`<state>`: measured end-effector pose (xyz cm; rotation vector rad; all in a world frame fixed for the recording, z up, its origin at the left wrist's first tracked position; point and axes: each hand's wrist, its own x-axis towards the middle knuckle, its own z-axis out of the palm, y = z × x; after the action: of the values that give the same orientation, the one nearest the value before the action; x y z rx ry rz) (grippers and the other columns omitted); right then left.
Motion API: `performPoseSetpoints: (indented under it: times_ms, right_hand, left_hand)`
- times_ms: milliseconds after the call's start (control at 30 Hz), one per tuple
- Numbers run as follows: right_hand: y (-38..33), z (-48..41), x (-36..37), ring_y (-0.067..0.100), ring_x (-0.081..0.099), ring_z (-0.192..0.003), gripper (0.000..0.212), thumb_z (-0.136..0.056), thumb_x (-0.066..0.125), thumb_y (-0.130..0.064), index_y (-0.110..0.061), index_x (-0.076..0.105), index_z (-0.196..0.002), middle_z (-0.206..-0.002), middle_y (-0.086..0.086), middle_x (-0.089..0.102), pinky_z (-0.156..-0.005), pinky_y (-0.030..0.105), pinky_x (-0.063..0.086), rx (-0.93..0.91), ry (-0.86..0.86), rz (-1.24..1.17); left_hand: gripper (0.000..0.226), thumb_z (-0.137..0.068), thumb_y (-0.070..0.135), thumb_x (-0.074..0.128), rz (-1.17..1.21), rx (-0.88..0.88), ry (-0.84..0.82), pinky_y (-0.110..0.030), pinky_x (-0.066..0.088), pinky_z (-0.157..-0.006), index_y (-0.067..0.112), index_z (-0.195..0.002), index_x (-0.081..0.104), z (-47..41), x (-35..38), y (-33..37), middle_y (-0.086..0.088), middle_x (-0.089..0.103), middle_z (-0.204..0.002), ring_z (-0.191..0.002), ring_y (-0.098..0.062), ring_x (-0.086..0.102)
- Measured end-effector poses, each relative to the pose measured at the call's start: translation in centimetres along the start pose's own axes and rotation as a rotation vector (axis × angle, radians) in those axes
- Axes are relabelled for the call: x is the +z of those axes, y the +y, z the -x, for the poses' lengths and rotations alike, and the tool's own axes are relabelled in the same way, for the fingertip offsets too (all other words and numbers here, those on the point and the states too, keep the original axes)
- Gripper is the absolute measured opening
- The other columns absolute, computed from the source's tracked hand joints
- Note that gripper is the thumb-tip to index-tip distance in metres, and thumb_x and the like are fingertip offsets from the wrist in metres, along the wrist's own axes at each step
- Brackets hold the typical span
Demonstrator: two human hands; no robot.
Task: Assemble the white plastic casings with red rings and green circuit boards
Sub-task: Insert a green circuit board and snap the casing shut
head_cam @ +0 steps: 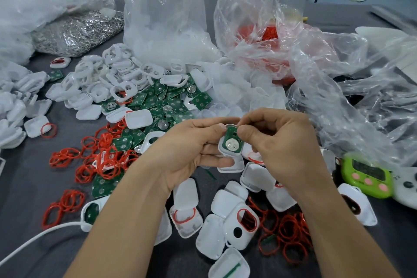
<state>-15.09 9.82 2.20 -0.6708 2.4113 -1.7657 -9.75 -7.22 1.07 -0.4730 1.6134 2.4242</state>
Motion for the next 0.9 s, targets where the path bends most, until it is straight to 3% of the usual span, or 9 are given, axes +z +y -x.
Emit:
performPoseSetpoints:
  times_ms: [133, 333, 533, 700, 900]
  right_hand:
    - [0.19, 0.09, 0.21, 0.006, 0.070, -0.061, 0.019, -0.084, 0.082, -0.012, -0.027, 0.078, -0.074, -0.067, -0.012, 0.074, -0.059, 0.020, 0.056, -0.019, 0.076, 0.091]
    - [0.54, -0.31, -0.50, 0.006, 0.064, -0.054, 0.020, -0.086, 0.081, -0.012, -0.030, 0.078, -0.081, -0.068, -0.006, 0.074, -0.054, 0.016, 0.050, 0.005, 0.134, -0.028]
    - [0.65, -0.32, -0.32, 0.009, 0.060, -0.050, 0.017, -0.085, 0.079, -0.010, -0.026, 0.078, -0.079, -0.064, -0.002, 0.072, -0.052, 0.018, 0.048, 0.016, 0.049, -0.104]
    - [0.71, -0.22, 0.02, 0.006, 0.061, -0.051, 0.019, -0.086, 0.080, -0.010, -0.027, 0.077, -0.079, -0.063, -0.006, 0.072, -0.053, 0.019, 0.049, -0.003, 0.031, -0.020]
    - [0.57, -0.01, 0.30, 0.006, 0.067, -0.058, 0.017, -0.085, 0.081, -0.012, -0.026, 0.078, -0.075, -0.066, -0.010, 0.073, -0.056, 0.018, 0.051, -0.015, 0.053, 0.066]
  left_hand:
    - [0.024, -0.103, 0.009, 0.055, -0.006, -0.002, 0.006, -0.033, 0.064, -0.061, 0.011, -0.111, 0.078, -0.04, 0.10, 0.00, -0.015, 0.077, -0.093, -0.069, -0.018, 0.075]
    - [0.024, -0.103, 0.009, 0.055, 0.012, -0.023, 0.023, -0.033, 0.065, -0.061, 0.009, -0.115, 0.076, -0.08, 0.03, -0.01, -0.015, 0.077, -0.098, -0.070, -0.020, 0.074]
    - [0.023, -0.103, 0.009, 0.056, 0.008, -0.028, 0.015, -0.033, 0.065, -0.061, 0.009, -0.116, 0.076, -0.16, -0.08, 0.00, -0.014, 0.077, -0.096, -0.071, -0.019, 0.074]
    - [0.024, -0.102, 0.009, 0.057, 0.006, -0.021, 0.015, -0.032, 0.064, -0.059, 0.012, -0.104, 0.081, -0.20, -0.05, -0.07, -0.017, 0.075, -0.096, -0.070, -0.020, 0.071]
    - [0.024, -0.102, 0.009, 0.056, 0.003, -0.023, 0.016, -0.033, 0.064, -0.060, 0.010, -0.109, 0.079, -0.21, -0.12, -0.04, -0.018, 0.076, -0.097, -0.070, -0.020, 0.073]
